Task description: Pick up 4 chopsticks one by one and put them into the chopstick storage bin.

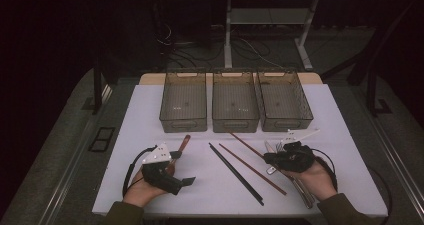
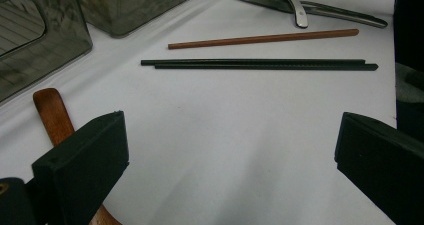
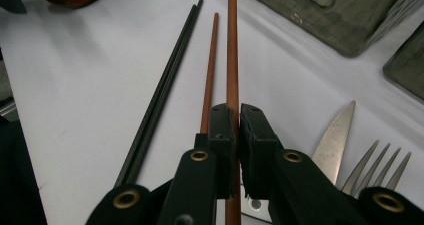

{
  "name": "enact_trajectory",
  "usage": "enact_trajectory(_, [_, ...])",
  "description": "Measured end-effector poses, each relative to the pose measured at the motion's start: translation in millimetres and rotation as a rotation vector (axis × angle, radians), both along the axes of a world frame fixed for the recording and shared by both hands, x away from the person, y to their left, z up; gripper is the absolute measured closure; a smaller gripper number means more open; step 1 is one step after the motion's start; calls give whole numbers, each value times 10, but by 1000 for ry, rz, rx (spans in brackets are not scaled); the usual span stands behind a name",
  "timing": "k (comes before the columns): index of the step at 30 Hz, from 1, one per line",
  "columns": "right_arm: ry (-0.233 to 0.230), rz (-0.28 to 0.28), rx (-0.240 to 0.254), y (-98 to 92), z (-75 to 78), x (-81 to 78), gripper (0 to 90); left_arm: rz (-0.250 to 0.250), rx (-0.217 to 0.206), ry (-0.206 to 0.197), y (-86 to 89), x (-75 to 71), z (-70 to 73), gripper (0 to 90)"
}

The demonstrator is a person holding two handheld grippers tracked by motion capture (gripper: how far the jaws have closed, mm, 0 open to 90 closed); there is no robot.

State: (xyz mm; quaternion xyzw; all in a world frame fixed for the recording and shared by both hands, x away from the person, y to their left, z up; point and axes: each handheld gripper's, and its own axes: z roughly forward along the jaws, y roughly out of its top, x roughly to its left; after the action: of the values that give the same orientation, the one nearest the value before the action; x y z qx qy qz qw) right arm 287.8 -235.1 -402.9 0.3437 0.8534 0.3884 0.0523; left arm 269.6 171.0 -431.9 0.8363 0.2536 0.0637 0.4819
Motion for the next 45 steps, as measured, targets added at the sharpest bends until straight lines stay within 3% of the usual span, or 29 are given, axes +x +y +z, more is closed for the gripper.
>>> enact_trajectory(10, [-26,-10,17,75,103,95,848,5,-5,3,-3,3,-7,4])
enact_trajectory(23, [-29,-44,36,209,198,250,848,0,-7,-1,-14,0,-1,4])
enact_trajectory(45, [-37,-46,40,455,297,511,848,3,-9,2,-27,-12,-9,4])
